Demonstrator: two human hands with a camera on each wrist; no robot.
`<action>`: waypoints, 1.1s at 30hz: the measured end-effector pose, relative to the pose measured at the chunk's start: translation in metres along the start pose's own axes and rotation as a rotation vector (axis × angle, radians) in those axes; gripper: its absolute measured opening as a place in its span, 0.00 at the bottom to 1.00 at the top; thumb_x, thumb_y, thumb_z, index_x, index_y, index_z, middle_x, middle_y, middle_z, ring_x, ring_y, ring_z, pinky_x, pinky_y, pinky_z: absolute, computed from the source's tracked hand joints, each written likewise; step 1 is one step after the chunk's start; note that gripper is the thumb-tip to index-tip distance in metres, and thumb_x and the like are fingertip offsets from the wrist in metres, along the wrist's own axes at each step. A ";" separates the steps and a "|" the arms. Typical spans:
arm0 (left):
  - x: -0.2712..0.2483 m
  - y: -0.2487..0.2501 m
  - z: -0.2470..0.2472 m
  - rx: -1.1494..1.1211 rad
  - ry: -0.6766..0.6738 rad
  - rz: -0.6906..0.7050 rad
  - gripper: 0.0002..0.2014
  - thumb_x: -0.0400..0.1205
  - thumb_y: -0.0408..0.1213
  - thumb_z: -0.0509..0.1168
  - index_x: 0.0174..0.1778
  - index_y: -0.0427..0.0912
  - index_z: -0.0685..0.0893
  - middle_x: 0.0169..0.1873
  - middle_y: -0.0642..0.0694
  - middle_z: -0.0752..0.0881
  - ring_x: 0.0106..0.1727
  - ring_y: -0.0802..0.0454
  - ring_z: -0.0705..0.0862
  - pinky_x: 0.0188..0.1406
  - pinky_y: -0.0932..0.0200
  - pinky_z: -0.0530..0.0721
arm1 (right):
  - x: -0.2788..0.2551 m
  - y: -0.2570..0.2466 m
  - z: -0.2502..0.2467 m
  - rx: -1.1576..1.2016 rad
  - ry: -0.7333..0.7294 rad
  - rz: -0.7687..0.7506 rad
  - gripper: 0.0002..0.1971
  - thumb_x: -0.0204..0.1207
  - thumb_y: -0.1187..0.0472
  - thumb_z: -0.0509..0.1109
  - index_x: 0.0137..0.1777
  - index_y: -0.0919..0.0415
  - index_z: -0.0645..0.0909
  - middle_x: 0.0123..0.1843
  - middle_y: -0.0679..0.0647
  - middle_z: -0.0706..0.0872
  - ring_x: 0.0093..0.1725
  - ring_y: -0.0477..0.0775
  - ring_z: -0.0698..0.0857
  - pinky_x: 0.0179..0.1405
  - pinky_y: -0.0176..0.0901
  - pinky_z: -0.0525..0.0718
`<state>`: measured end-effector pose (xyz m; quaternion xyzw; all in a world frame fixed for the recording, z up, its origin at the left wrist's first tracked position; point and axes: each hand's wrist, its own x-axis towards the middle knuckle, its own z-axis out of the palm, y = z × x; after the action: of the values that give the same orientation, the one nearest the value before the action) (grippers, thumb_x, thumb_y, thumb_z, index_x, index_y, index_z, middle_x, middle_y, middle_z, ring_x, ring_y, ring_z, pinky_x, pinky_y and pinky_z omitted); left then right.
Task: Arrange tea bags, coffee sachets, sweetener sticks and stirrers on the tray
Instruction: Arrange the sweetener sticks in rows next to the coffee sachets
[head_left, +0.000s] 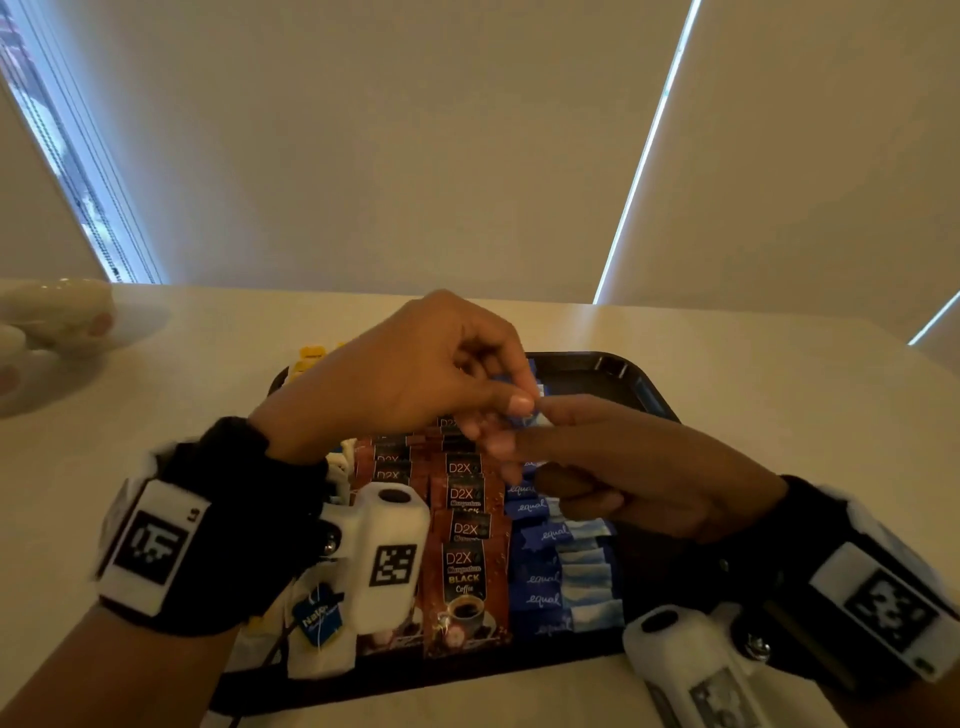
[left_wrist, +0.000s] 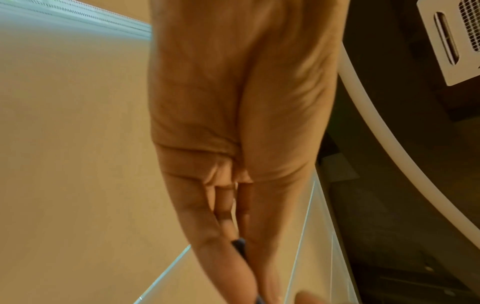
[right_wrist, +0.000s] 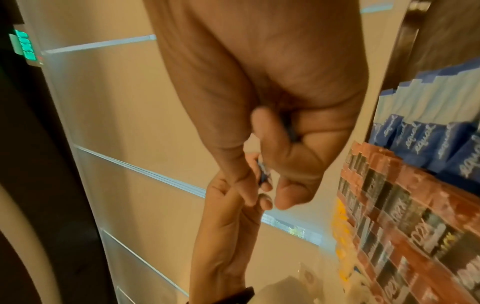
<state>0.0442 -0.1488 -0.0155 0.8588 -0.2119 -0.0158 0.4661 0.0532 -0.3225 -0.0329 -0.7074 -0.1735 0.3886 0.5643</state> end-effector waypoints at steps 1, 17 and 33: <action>0.000 -0.003 -0.003 -0.023 0.034 -0.017 0.04 0.73 0.31 0.72 0.42 0.37 0.88 0.33 0.43 0.89 0.27 0.56 0.87 0.29 0.68 0.84 | -0.002 0.001 -0.002 0.004 0.059 -0.028 0.10 0.77 0.58 0.66 0.54 0.62 0.80 0.38 0.51 0.82 0.20 0.41 0.65 0.16 0.28 0.65; -0.005 -0.009 -0.026 -0.076 0.219 -0.086 0.10 0.68 0.42 0.71 0.42 0.43 0.88 0.33 0.47 0.90 0.33 0.55 0.88 0.28 0.67 0.85 | -0.038 0.028 -0.032 -0.276 0.456 0.061 0.08 0.77 0.57 0.68 0.48 0.60 0.84 0.29 0.44 0.86 0.28 0.40 0.83 0.29 0.32 0.83; -0.005 -0.012 -0.032 0.015 0.207 -0.049 0.16 0.64 0.51 0.70 0.44 0.49 0.88 0.35 0.47 0.88 0.31 0.55 0.85 0.22 0.69 0.79 | -0.031 0.061 -0.036 -0.744 0.349 0.272 0.09 0.72 0.49 0.74 0.45 0.54 0.88 0.32 0.43 0.86 0.30 0.34 0.82 0.29 0.24 0.74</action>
<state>0.0511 -0.1159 -0.0084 0.8643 -0.1416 0.0632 0.4785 0.0490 -0.3862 -0.0771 -0.9342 -0.1088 0.2450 0.2354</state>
